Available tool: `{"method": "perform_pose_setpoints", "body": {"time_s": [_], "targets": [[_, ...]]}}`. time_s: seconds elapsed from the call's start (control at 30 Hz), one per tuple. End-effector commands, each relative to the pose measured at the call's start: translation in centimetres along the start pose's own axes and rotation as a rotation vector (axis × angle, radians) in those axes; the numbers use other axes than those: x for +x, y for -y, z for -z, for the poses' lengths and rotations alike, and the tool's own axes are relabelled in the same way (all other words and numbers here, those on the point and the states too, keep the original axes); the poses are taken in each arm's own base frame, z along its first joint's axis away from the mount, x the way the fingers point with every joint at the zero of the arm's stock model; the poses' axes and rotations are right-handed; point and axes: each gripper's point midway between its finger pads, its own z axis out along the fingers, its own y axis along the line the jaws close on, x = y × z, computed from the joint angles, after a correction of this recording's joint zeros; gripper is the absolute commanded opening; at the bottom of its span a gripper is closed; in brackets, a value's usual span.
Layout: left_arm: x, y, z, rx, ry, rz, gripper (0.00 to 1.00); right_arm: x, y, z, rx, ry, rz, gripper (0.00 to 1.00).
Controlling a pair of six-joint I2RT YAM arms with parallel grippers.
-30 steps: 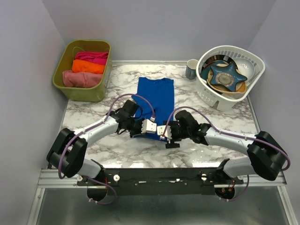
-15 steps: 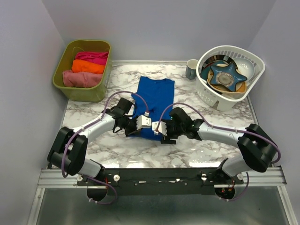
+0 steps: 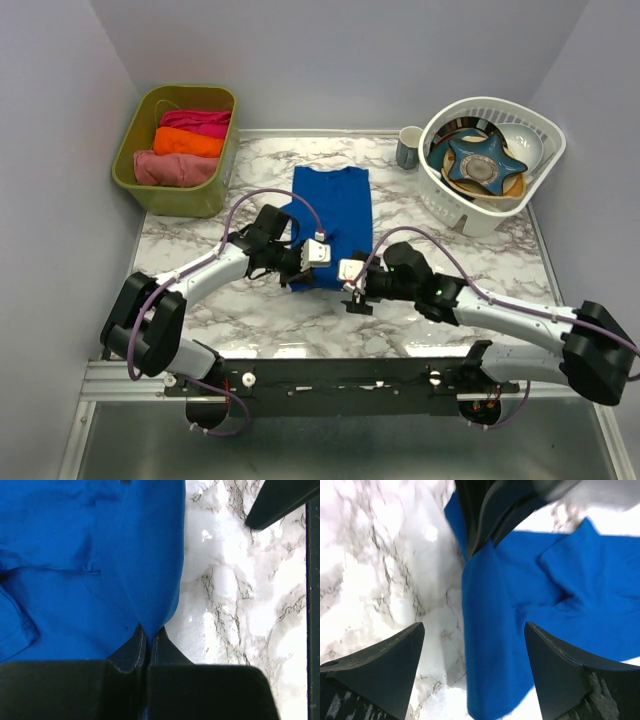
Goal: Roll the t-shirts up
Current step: Roll the T-shirt to the center of the board.
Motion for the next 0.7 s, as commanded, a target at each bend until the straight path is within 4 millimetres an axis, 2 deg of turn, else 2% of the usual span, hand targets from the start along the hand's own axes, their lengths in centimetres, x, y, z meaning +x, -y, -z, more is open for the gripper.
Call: {"method": "perform_pose_setpoints", "body": {"time_s": [0.0,0.1,0.3,0.4,0.5,0.57,0.67], "targets": [[-1.7,-0.1,0.1,0.002,0.066,-0.009,0.0,1.0,-0.8,-1.8,-0.035,0.011,0.036,0.89],[-1.8,-0.1,0.2,0.002,0.068,-0.011,0.0,1.9,-1.0,-2.2,-0.039,-0.012,0.061,0.89],[-1.4,0.2,0.2,-0.004,0.062,0.004,0.0,2.5,-0.7,-1.8,-0.02,-0.036,0.105,0.89],[-1.6,0.1,0.2,-0.011,0.066,0.009,0.0,3.2,-0.9,-1.8,-0.033,-0.074,0.111,0.86],[-1.6,0.2,0.2,-0.011,0.069,0.017,0.0,4.3,-0.8,-1.6,-0.027,-0.119,0.138,0.8],[-1.7,0.2,0.3,-0.013,0.072,0.018,0.0,5.3,-1.5,-1.3,-0.052,-0.145,0.147,0.73],[-1.7,0.2,0.3,-0.015,0.074,0.017,0.0,5.5,-1.9,-1.0,-0.071,-0.151,0.144,0.59]]}}
